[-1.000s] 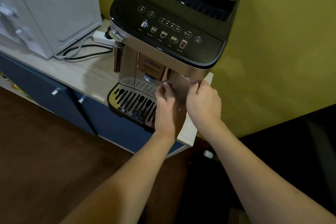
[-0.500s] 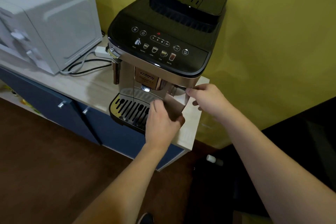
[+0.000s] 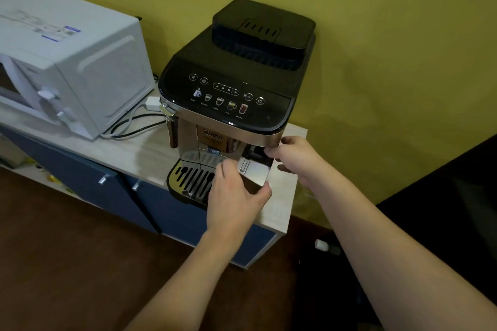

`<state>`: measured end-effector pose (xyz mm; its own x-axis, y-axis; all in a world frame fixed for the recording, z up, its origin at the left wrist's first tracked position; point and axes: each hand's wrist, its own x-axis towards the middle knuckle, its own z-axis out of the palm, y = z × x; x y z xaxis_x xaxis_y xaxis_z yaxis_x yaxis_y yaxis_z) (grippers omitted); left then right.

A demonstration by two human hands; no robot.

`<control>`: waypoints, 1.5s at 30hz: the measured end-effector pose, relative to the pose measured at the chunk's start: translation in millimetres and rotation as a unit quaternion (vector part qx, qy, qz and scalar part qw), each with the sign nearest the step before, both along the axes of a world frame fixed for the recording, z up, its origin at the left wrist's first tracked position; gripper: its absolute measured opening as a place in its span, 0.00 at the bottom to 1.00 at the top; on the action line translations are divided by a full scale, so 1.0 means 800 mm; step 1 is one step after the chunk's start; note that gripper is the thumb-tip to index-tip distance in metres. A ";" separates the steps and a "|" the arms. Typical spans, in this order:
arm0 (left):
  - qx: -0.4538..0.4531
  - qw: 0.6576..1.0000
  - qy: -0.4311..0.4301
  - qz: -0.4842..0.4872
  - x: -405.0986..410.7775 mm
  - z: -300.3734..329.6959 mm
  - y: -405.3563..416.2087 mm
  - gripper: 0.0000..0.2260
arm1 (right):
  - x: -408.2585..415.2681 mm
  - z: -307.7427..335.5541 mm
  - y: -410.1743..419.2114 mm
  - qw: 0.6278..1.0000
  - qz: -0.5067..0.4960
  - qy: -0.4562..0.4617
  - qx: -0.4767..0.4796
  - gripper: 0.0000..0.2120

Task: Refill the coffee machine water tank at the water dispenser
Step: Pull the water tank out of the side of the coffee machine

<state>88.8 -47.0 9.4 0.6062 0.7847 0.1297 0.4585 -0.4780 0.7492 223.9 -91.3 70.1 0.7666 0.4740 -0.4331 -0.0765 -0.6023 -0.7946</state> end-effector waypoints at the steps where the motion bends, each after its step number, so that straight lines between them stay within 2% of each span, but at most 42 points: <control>1: 0.005 1.000 0.004 -0.004 -0.004 0.001 -0.002 0.27 | 0.001 -0.001 -0.001 1.000 0.002 0.004 0.003 0.11; 5: 0.019 0.999 0.041 -0.012 0.008 0.018 0.001 0.31 | 0.004 -0.004 0.001 1.000 0.004 -0.003 0.003 0.11; 8: 0.021 0.998 0.056 -0.013 0.021 0.032 0.006 0.27 | 0.004 -0.003 0.004 1.000 -0.002 -0.008 -0.001 0.11; 11: 0.021 0.997 0.067 -0.014 0.006 0.032 0.005 0.26 | 0.001 0.001 0.004 1.000 -0.008 -0.005 -0.002 0.06; 13: 0.019 0.997 0.067 -0.016 -0.011 0.029 -0.002 0.27 | -0.002 0.001 0.002 1.000 -0.016 0.001 -0.002 0.10; 16: 0.017 0.998 0.063 -0.023 -0.023 0.028 -0.010 0.30 | -0.007 -0.001 0.000 1.000 -0.024 0.002 0.005 0.10; 21: 0.032 0.991 0.122 -0.053 -0.001 0.041 0.002 0.30 | -0.012 -0.002 0.007 1.000 -0.012 0.002 0.026 0.06; 25: 0.035 0.987 0.144 -0.064 -0.006 0.044 0.005 0.26 | -0.021 0.000 0.006 1.000 -0.005 -0.005 0.008 0.12; 28: 0.039 0.986 0.146 -0.063 -0.018 0.042 0.001 0.25 | -0.032 -0.001 0.001 1.000 0.001 -0.006 0.012 0.12; 33: 0.034 0.987 0.143 -0.060 -0.057 0.038 -0.015 0.23 | -0.066 -0.008 -0.020 1.000 0.025 -0.002 0.018 0.06; 37: 0.017 0.990 0.128 -0.057 -0.099 0.034 -0.031 0.22 | -0.107 -0.014 -0.041 0.999 0.041 -0.020 0.014 0.05; 45: 0.020 0.990 0.130 -0.058 -0.160 0.043 -0.060 0.22 | -0.160 -0.008 -0.081 0.995 0.090 -0.033 0.023 0.11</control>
<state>-39.0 -95.3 43.8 0.7094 0.7046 -0.0144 0.5737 -0.5655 0.5926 95.8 -155.8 63.7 0.6939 0.6243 -0.3587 0.0834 -0.5645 -0.8212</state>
